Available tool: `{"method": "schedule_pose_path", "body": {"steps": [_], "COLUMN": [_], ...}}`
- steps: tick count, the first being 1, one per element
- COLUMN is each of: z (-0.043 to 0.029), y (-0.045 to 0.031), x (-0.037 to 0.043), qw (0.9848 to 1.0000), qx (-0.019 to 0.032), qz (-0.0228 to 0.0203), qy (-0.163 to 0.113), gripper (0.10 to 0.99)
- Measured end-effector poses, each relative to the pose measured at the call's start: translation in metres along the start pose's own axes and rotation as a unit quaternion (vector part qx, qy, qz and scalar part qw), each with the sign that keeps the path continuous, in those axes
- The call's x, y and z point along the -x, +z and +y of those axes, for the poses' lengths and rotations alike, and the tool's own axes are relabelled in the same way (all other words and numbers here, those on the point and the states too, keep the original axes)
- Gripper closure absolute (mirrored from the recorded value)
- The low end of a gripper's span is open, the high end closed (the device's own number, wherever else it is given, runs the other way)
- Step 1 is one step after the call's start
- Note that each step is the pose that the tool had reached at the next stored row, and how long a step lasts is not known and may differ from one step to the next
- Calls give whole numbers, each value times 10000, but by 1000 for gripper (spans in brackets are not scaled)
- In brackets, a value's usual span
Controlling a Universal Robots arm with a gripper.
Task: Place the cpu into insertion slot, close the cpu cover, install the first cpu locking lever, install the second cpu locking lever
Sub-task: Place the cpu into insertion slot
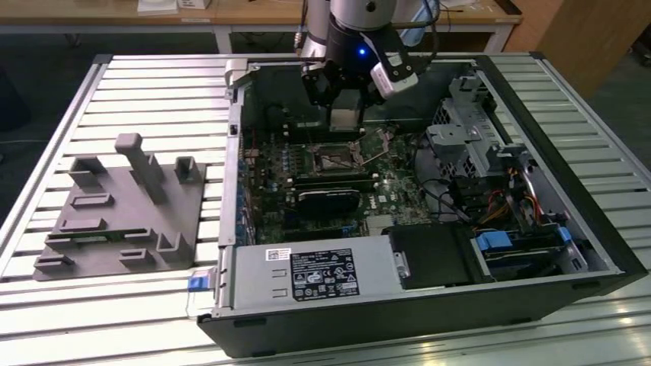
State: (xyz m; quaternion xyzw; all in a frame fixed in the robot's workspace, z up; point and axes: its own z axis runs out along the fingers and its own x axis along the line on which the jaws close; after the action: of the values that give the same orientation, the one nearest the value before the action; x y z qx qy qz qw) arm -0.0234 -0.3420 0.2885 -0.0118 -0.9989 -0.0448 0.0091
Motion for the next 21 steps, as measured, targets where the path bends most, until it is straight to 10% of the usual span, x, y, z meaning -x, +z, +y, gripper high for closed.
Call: {"method": "schedule_pose_path", "body": {"steps": [21], "z": [-37], "y": [323], "x": [-40], "qw": [9993], "qx": [-6], "qz": [-10], "qy": [-362], "gripper": [549]}}
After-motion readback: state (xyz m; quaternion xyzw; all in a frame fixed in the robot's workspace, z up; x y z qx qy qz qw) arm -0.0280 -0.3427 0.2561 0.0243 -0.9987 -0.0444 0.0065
